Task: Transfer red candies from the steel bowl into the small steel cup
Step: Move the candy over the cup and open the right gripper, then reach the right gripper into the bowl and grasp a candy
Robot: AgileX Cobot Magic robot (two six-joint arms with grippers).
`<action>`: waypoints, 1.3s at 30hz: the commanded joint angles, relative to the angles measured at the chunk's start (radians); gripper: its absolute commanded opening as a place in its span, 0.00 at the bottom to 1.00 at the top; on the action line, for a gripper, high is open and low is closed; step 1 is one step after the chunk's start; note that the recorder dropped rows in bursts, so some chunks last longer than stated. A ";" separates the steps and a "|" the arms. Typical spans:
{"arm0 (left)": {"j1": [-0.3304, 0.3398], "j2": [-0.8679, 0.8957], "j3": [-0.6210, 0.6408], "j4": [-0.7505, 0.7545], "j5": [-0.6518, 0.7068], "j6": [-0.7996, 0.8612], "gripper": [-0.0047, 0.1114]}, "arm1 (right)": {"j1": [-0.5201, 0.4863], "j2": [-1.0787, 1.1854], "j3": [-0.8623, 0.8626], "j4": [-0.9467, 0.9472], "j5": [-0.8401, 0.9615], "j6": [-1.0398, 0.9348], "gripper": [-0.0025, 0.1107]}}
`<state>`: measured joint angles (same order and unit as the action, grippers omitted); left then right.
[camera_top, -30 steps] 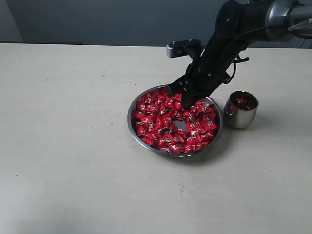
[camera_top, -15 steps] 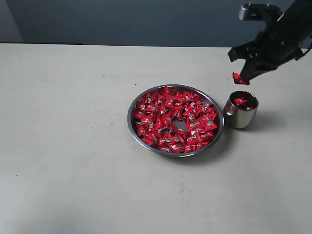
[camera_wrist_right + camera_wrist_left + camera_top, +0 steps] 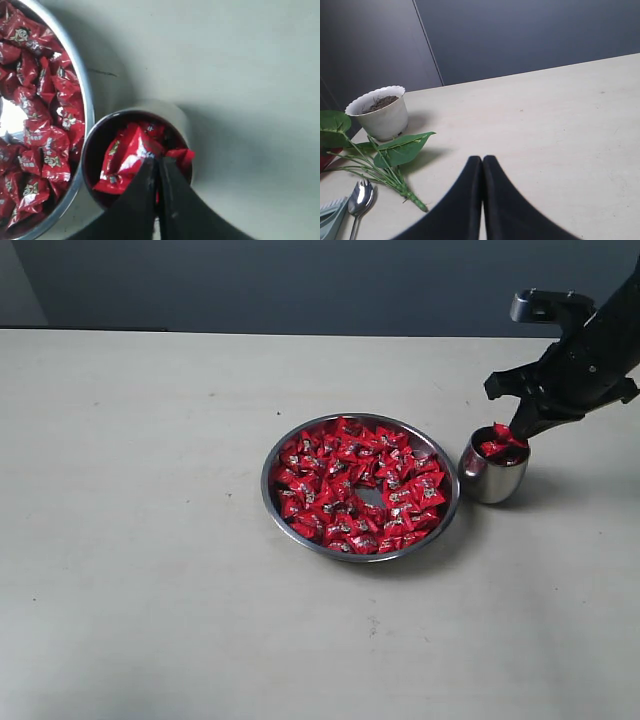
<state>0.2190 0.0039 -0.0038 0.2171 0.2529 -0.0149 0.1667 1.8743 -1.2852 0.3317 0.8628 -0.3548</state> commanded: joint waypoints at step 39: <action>-0.003 -0.004 0.004 0.005 -0.011 -0.004 0.04 | 0.399 0.124 -0.095 -0.090 -0.079 -0.002 0.42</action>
<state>0.2190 0.0039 -0.0038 0.2171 0.2529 -0.0149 0.5547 1.9754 -1.3378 0.2950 0.7937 -0.3946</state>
